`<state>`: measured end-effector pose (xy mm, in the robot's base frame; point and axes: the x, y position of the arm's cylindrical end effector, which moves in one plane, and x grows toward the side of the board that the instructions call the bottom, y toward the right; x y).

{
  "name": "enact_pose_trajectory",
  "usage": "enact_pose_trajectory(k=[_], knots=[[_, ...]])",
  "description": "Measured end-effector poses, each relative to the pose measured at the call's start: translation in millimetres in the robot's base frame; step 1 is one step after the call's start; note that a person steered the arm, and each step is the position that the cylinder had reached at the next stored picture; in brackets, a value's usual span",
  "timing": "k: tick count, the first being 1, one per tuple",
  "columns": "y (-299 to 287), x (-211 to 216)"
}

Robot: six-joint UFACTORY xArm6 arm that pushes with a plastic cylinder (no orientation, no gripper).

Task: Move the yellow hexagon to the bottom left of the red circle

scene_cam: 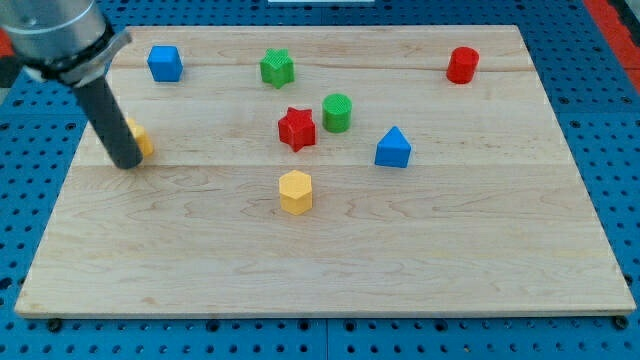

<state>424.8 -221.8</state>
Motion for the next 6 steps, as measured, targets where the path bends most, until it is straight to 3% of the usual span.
enact_pose_trajectory(k=[3,6], knots=[[10.7,-9.6],[122.9,-3.7]])
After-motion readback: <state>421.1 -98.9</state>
